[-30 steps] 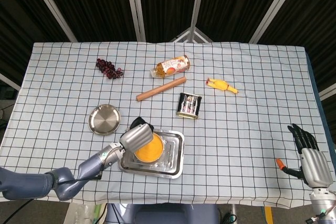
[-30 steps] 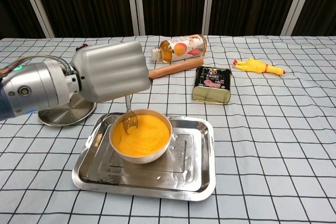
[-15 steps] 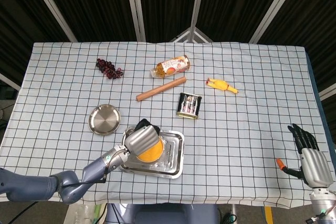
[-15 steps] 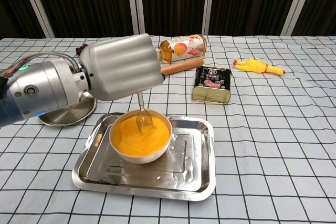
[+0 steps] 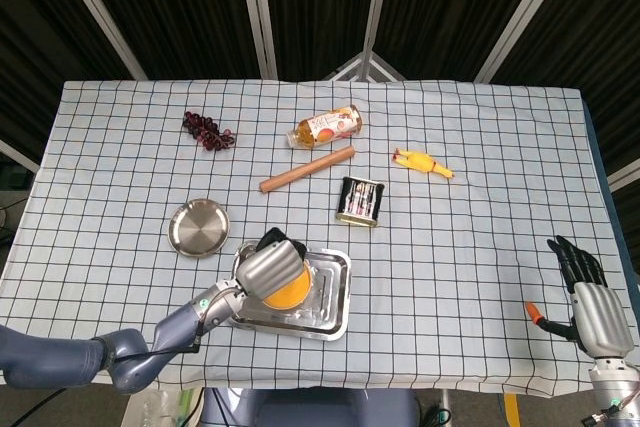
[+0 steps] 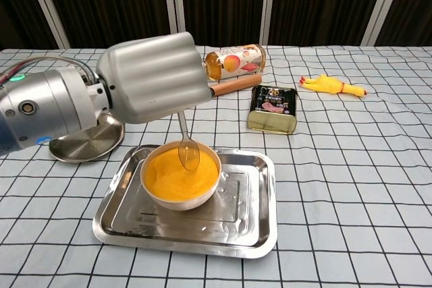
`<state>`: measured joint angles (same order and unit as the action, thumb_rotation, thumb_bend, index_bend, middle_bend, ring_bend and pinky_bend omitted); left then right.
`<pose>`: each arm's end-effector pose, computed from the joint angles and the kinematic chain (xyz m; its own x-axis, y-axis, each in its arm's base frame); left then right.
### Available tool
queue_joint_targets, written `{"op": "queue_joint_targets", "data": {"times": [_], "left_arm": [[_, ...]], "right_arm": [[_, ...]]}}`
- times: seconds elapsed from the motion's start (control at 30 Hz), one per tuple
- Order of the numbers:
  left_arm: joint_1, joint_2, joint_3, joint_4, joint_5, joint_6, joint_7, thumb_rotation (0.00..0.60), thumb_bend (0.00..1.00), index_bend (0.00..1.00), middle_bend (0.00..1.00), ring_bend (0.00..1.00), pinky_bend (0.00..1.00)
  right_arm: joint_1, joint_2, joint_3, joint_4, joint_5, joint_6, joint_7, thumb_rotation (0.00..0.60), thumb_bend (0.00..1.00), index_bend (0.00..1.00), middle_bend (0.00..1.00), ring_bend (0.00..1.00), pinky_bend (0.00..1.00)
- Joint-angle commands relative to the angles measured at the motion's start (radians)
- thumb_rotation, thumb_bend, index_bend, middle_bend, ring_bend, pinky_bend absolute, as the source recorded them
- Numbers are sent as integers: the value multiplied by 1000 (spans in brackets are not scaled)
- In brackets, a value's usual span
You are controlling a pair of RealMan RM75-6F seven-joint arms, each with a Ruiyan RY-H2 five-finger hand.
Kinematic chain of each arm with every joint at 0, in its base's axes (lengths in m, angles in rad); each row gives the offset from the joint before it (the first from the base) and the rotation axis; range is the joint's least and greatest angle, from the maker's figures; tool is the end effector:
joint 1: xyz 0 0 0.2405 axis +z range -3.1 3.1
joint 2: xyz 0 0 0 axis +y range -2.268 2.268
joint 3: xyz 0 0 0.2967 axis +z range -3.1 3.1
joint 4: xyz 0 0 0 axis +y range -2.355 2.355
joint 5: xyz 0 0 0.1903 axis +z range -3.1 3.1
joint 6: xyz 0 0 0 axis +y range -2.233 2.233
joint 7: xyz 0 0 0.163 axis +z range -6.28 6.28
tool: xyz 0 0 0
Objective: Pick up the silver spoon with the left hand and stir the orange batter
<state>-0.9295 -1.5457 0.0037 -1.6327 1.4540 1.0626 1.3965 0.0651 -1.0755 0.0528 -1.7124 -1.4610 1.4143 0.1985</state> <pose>-0.0689 0.3270 -0.0226 0.7353 -0.6517 0.1863 -0.2124 -0.4826 -0.8497 -0.3363 -0.1935 0.1930 0.1435 -0.0719 0.9870 -0.9874 0.0563 0.1476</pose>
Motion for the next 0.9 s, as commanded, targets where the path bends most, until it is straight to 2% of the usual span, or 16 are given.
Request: {"op": "queue_joint_targets", "data": {"times": [0.03, 0.27, 0.63, 0.9], "left_arm": [[0, -12, -1, 5, -3, -7, 5, 600, 572, 780, 1000, 1000, 1000], [2, -34, 0, 27, -16, -29, 23, 600, 572, 782, 1000, 1000, 1000], [20, 3, 3, 46, -48, -38, 45, 600, 572, 789, 1000, 1000, 1000], [28, 22, -8, 34, -31, -14, 20, 600, 572, 789, 1000, 1000, 1000]], "right_arm": [[0, 0, 0, 0, 1, 0, 1, 600, 339, 0, 0, 0, 0], [-1, 1, 2, 1, 2, 2, 6, 600, 339, 0, 0, 0, 0], [0, 1, 1, 1, 0, 0, 2, 600, 339, 0, 0, 0, 0], [0, 0, 1, 0, 1, -1, 1, 600, 339, 0, 0, 0, 0]]}}
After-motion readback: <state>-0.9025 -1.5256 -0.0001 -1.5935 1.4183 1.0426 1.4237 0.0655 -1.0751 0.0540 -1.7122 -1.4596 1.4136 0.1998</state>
